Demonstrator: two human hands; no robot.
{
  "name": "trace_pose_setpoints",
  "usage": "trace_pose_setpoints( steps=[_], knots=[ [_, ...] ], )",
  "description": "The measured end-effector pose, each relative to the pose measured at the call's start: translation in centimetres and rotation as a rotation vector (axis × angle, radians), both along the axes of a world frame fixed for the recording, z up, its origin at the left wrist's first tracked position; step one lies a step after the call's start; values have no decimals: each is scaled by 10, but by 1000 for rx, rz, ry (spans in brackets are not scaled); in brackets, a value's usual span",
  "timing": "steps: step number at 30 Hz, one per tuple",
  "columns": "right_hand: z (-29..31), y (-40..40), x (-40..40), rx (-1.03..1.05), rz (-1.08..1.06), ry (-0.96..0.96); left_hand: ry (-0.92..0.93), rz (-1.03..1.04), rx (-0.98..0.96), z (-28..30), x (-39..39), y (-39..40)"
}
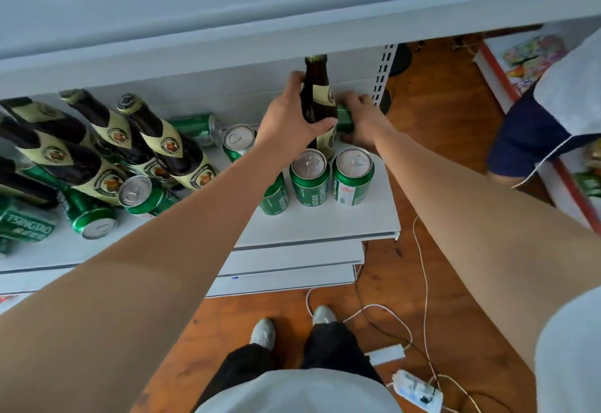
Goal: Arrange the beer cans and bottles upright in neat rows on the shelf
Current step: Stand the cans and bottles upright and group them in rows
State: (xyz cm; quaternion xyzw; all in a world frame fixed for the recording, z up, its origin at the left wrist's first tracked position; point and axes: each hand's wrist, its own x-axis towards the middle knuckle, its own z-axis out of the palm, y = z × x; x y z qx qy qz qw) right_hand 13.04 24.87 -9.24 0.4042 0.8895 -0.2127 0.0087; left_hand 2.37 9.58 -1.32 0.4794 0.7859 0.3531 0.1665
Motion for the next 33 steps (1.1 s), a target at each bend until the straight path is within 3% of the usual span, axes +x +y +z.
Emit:
trace_pose_setpoints(
  steps=[3, 11, 19, 29, 33],
  knots=[
    [0, -6, 15, -102, -62, 137, 1, -25, -11, 1, -4, 0],
    [27, -13, 60, -15, -202, 296, -53, -65, -1, 4, -7, -5],
    [42, -23, 44, 78, -28, 176, -127, -3, 79, 10, -9, -3],
    [58, -23, 37, 3, 7, 63, -133, 76, 6, 35, -18, 6],
    [57, -31, 29, 80, 21, 18, -165, 126, -112, 35, -26, 17]
  ],
)
